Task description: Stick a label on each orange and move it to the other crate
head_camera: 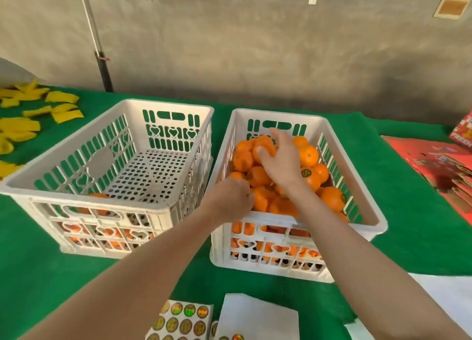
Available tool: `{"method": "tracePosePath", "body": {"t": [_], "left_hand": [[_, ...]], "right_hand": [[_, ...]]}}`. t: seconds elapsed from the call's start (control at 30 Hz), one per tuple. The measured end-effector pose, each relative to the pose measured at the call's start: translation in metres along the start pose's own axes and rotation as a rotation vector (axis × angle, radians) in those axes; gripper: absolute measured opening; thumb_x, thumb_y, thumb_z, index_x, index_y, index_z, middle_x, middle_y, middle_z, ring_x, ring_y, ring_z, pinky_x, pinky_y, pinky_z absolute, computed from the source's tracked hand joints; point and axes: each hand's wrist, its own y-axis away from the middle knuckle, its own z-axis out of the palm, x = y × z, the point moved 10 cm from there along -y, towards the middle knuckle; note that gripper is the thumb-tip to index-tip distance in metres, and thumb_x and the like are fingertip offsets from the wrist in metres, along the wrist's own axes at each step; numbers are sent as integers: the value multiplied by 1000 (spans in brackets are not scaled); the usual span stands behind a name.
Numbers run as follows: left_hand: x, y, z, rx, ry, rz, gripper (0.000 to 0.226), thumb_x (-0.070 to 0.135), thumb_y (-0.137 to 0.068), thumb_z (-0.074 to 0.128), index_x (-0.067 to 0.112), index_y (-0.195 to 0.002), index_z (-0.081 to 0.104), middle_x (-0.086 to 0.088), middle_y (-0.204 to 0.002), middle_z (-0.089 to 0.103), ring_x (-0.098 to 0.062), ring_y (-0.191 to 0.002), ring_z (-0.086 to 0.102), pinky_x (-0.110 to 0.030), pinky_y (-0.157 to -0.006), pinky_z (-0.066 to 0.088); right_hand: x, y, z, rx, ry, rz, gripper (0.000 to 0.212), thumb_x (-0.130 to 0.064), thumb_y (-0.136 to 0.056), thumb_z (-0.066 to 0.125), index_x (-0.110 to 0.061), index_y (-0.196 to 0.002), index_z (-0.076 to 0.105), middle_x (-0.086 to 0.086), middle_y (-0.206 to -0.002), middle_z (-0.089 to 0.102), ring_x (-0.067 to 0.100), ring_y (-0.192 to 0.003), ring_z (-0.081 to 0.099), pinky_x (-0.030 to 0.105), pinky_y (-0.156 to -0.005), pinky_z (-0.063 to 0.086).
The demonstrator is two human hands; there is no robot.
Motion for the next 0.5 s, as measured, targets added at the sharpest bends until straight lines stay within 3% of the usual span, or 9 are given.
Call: {"method": "tracePosePath", "body": {"t": [0.07, 0.1, 0.17, 0.23, 0.3, 0.37, 0.43, 0.5], "left_hand": [[2, -1, -1, 2, -28, 26, 29, 27, -93, 45, 14, -68, 49, 4, -64, 46, -16, -63, 51, -26, -54, 34], [5, -1, -1, 5, -55, 48, 25, 26, -92, 46, 13, -72, 51, 4, -65, 47, -19, -67, 54, -27, -58, 37], [11, 5, -1, 29, -124, 95, 23, 25, -94, 41, 13, -77, 49, 1, -71, 48, -24, -74, 56, -31, -61, 37], [20, 18, -7, 127, -167, 162, 28, 24, -99, 36, 13, -75, 41, 1, -70, 43, -22, -68, 49, -30, -54, 31], [18, 33, -18, 241, 3, 143, 31, 26, -100, 38, 15, -72, 46, 5, -63, 43, -17, -61, 46, -30, -51, 30], [20, 49, -24, 292, 165, 171, 21, 21, -99, 45, 12, -89, 61, 7, -69, 50, -12, -66, 48, -24, -57, 35], [24, 70, -29, 357, 301, 242, 18, 12, -96, 52, 4, -108, 62, -2, -91, 60, -10, -82, 52, -12, -70, 40], [21, 99, -30, 441, 358, 277, 21, 4, -91, 56, 1, -112, 60, -9, -109, 59, -14, -98, 53, -13, -87, 41]], "right_hand": [[-42, 61, -32, 87, -279, -266, 20, -18, -89, 59, -16, -109, 61, -12, -100, 65, 4, -95, 61, 18, -78, 50], [-52, 97, -35, 43, -306, -363, 11, -18, -89, 57, -17, -99, 63, -12, -88, 65, 4, -82, 61, 18, -68, 50], [-49, 168, -8, -219, -173, -423, 12, -23, -90, 54, -17, -90, 64, -7, -78, 64, 4, -69, 56, 25, -59, 47], [-2, 223, 45, -612, 80, -245, 24, -30, -92, 53, -13, -104, 65, 0, -97, 66, 13, -88, 59, 32, -74, 50], [72, 257, 77, -888, 337, 96, 51, -42, -93, 52, -7, -131, 51, 10, -131, 52, 25, -124, 45, 36, -102, 39], [107, 269, 86, -949, 480, 213, 63, -52, -90, 50, -8, -135, 45, 10, -138, 41, 29, -130, 35, 41, -107, 33], [116, 272, 93, -887, 477, 192, 53, -51, -88, 53, -12, -123, 56, 8, -130, 44, 28, -124, 36, 40, -102, 35], [118, 275, 97, -831, 453, 162, 33, -41, -86, 57, -14, -104, 64, 6, -122, 47, 27, -118, 40, 37, -96, 36]]}}
